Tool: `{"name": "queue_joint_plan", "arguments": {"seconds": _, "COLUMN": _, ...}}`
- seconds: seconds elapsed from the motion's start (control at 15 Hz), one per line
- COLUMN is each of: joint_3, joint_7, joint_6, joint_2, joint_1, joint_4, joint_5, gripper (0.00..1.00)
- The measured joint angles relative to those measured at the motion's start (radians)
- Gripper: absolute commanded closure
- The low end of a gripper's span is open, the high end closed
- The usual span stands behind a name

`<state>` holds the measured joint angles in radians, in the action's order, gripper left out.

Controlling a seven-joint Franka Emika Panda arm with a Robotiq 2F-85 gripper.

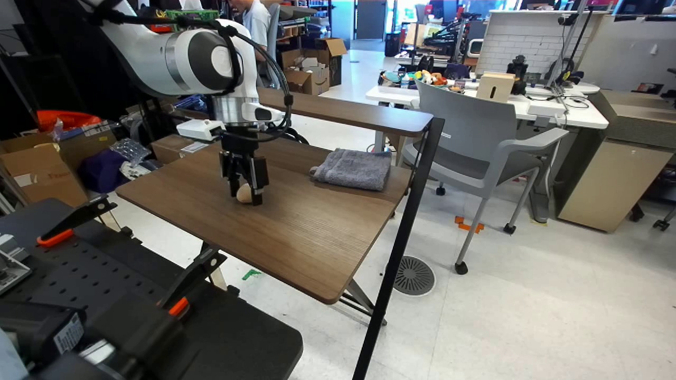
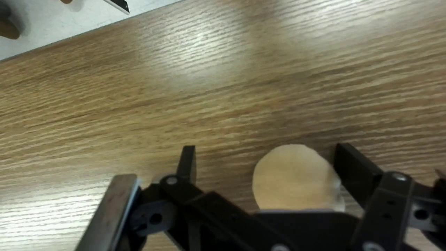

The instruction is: Move the cookie to the left, use the grey towel to wipe the tabletop

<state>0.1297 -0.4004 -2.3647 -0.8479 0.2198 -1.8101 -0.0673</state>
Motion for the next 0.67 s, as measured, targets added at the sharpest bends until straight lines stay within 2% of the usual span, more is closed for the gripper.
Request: {"name": "queue_joint_plan", "arguments": {"seconds": 0.67, "joint_3": -0.01, "joint_7": 0.003, "joint_6": -0.067, "joint_2": -0.015, "joint_1": -0.004, "joint_4": 0.011, "joint_5": 0.0, "gripper": 0.98}}
